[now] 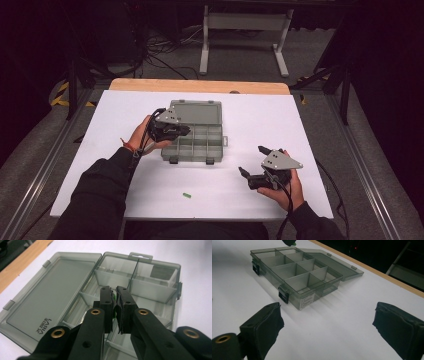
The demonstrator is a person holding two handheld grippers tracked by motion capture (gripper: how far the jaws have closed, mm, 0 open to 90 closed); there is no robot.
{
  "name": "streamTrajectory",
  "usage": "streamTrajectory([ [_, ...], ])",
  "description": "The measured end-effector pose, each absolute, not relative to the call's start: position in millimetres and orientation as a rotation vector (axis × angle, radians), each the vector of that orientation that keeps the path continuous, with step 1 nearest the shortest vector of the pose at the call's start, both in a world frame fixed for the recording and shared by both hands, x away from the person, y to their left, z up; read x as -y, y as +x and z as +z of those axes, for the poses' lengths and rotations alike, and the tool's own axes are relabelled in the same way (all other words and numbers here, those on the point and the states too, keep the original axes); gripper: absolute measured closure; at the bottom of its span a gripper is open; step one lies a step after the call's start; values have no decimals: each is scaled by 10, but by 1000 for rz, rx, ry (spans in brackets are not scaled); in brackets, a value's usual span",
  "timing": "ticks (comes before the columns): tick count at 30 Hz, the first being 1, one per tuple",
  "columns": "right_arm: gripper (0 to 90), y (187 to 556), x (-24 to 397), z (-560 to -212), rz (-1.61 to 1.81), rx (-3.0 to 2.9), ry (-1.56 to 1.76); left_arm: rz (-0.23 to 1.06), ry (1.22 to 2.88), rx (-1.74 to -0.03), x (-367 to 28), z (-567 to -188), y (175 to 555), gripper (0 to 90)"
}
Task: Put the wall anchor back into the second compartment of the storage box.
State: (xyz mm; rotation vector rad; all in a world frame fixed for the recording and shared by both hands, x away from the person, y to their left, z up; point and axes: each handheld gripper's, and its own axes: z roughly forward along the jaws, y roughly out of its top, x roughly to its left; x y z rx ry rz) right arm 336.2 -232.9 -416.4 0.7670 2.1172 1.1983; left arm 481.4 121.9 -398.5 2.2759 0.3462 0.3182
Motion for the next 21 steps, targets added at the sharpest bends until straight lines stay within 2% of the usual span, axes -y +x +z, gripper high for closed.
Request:
streamTrajectory([
  [21,84,3357,2314,-4168,1174,-2133,755,330,2335,-416,-1184,-4084,4972,842],
])
